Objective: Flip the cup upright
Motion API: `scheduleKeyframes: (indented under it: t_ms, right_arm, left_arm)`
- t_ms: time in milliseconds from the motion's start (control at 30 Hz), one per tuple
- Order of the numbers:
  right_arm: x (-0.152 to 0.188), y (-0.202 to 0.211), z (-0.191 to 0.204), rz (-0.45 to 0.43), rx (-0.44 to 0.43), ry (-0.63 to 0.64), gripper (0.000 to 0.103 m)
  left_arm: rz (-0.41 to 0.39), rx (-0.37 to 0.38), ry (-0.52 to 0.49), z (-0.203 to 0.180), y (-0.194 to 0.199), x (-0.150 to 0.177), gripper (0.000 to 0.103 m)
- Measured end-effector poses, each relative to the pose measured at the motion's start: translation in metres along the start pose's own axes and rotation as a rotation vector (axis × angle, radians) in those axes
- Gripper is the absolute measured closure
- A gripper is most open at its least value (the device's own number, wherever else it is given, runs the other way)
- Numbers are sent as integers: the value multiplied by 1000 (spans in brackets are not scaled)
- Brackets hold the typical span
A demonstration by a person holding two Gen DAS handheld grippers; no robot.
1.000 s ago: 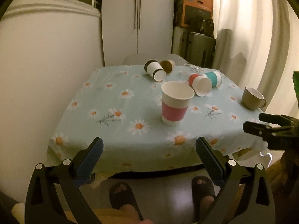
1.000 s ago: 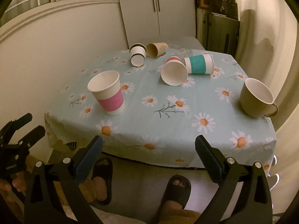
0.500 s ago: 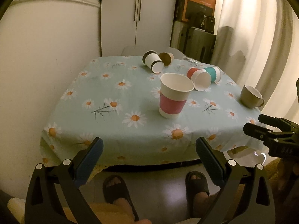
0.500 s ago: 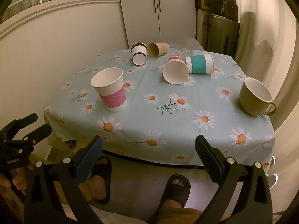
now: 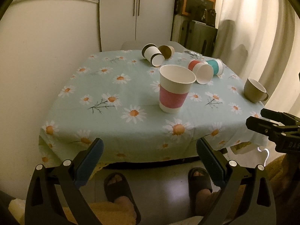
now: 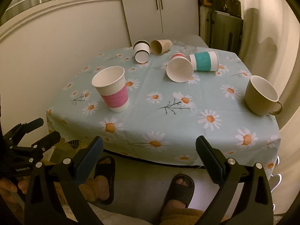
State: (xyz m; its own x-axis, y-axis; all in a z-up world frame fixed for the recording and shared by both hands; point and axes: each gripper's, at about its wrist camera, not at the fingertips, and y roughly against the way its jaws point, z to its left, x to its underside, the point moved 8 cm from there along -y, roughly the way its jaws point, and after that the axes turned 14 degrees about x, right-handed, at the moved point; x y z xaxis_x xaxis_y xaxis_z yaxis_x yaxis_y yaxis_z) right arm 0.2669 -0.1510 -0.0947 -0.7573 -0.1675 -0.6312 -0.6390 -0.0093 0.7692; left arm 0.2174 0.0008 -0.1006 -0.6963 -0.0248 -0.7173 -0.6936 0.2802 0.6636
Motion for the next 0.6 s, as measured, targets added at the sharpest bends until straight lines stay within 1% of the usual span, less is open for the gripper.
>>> scheduleKeyframes:
  t_ms: [300,467,600]
  right_arm:
    - [-3,2,-4,-18,5,-22,5]
    - [-5,6,-5,-29,6,-24,5]
    - [-8,12,-5,-60,13,-22,5]
  left_arm:
    - [2,-12,-9,0,-1,0,6]
    - [-9,-9,-9,1,1,-1,6]
    - [-31,-7,-10,1,5,-4,6]
